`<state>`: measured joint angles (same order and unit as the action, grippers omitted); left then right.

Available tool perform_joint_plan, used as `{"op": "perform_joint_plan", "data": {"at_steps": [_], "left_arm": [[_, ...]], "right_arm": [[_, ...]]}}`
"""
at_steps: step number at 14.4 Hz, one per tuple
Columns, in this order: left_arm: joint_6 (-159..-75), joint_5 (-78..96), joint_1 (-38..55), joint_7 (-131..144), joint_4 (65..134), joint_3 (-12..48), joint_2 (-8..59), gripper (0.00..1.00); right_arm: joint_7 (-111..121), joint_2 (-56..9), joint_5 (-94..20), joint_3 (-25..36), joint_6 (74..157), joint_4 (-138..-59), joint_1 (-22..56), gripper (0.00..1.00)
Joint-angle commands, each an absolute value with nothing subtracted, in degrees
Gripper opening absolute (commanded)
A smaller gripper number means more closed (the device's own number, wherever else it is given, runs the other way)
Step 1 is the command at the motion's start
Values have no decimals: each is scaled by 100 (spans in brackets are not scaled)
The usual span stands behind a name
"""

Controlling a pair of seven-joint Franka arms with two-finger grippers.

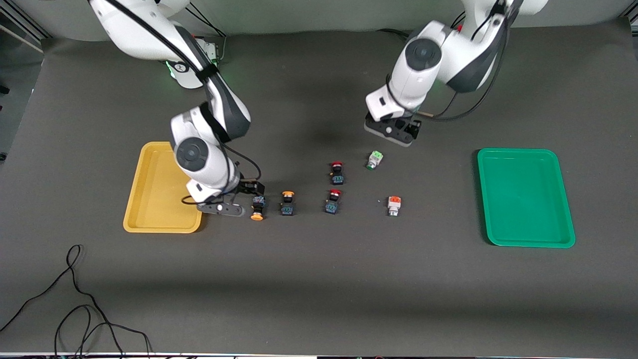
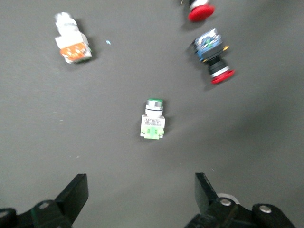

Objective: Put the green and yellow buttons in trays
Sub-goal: 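Grasp yellow and green buttons with the right and left grippers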

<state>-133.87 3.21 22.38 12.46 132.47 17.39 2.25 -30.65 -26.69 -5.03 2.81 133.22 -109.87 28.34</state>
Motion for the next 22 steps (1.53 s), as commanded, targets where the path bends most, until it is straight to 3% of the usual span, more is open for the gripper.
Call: {"op": "perform_joint_plan", "data": {"at_steps": [1,6,7,8,9,10,11,14,17,20,22], "left_arm": [[-14016,-393,2425,2053,13201,1705,964,100],[-14650,-1212,2637,2900,13184,1688,1765,100],[-14782,-1213,2645,2909,13184,1679,1871,100],[-14922,-1213,2637,2918,13175,1661,1976,100],[-14993,-1213,2637,2918,13166,1661,2056,100],[-15003,-1222,2645,2918,13157,1652,2109,100],[-15003,-1213,2637,2927,13140,1652,2127,92],[-15003,-1213,2628,3146,13113,1635,2136,47],[-14994,-1213,2619,3330,13043,1609,2162,21],[-14749,-1204,2523,3549,12868,1591,2031,17],[-13997,-1134,2487,3674,12597,1600,1707,14]], "right_arm": [[-3155,-3163,-571,343,13902,-10899,2944,99],[-3147,-3533,-571,343,14501,-10881,2953,99],[-3138,-3542,-563,343,14528,-10881,2953,78],[-3146,-3542,-563,343,14546,-10881,2971,23],[-3146,-3542,-571,343,14555,-10881,3006,0],[-3155,-3533,-571,343,14555,-10881,3006,0],[-3173,-3516,-571,343,14537,-10881,3006,0],[-3164,-3210,-571,386,14301,-10872,2980,0],[-3085,-2464,-571,465,12995,-10750,2804,0],[-2709,-1760,-580,877,12035,-10758,2689,0],[-2445,-1530,-580,1238,11717,-10793,2690,0]]}}
